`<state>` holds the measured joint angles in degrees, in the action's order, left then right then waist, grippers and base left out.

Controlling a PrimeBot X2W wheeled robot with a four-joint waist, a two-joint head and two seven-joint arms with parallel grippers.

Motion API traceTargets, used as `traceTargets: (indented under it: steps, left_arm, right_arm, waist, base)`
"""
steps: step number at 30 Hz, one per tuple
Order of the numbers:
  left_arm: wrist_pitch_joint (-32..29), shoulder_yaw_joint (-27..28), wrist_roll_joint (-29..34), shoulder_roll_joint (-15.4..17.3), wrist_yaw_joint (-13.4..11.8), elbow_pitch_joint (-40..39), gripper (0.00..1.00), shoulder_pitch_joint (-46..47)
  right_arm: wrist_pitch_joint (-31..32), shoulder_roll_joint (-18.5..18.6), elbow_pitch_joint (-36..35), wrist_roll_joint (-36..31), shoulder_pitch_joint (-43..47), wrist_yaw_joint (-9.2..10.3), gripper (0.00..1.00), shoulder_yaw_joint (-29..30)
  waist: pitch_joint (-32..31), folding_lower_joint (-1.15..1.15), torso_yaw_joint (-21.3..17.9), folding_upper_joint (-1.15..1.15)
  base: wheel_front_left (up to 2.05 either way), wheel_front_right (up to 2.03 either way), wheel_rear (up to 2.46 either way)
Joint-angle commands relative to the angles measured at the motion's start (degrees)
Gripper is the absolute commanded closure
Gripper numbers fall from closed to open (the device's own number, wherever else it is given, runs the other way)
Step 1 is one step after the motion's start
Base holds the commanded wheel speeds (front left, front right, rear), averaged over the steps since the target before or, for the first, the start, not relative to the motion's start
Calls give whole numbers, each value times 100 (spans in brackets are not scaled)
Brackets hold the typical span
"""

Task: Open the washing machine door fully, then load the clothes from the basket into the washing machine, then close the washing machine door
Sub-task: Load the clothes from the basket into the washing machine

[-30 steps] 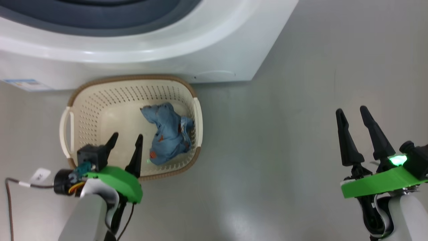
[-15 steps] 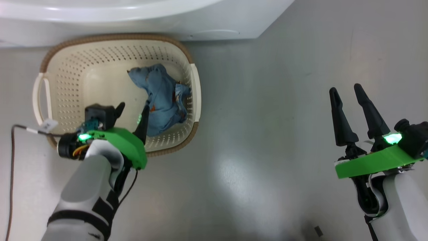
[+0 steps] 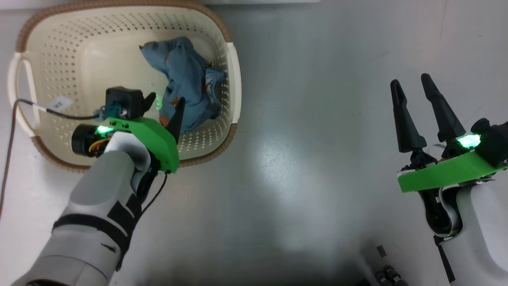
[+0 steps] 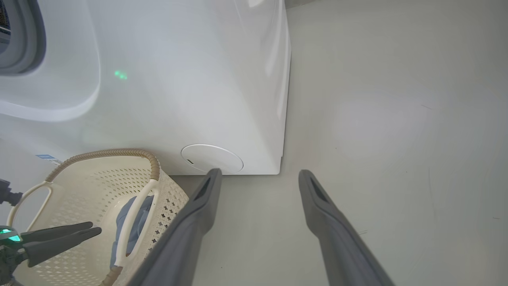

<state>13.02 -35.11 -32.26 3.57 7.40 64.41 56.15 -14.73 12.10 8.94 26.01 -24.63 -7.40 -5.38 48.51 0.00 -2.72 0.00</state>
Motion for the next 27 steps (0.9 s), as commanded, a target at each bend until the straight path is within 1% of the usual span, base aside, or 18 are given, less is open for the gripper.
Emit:
traceTargets:
  steps: [1,8,14,23,24,25,26,27]
  left_arm:
    - [-34,-67,-172,239,9,-43,0,13]
    - [-64,-738,-751,417,9,-79,0,278]
    - [-118,-1266,-1204,498,9,-125,0,463]
    - [-64,-1920,-1907,718,9,-275,0,592]
    - [-47,-1990,-1969,747,9,-293,8,614]
    - [-23,-2055,-2044,770,9,-338,36,628]
    - [-7,-2127,-2123,790,9,-381,57,636]
    - [5,-2207,-2188,811,9,-408,67,648]
  right_arm:
    - [-27,37,-119,86,112,-9,0,-144]
    - [-27,73,-140,95,27,-9,0,-241]
    - [-27,92,-145,92,16,-9,0,-260]
    - [-27,64,-189,99,-24,-9,0,-329]
    - [-27,57,-200,96,-21,-9,0,-328]
    - [-27,52,-207,94,-20,-9,0,-327]
    - [-27,52,-213,94,-16,-9,0,-324]
    - [-27,53,-216,95,-11,-9,0,-316]
  waist:
    - [203,0,-19,0]
    - [411,0,-113,0]
    - [546,0,-148,0]
    - [611,0,-271,0]
    - [612,0,-280,0]
    - [614,0,-289,0]
    - [614,0,-293,0]
    - [613,0,-294,0]
  base:
    - [0,0,0]
    - [0,0,0]
    - [0,0,0]
    - [0,0,0]
    - [0,0,0]
    - [0,0,0]
    - [0,0,0]
    - [0,0,0]
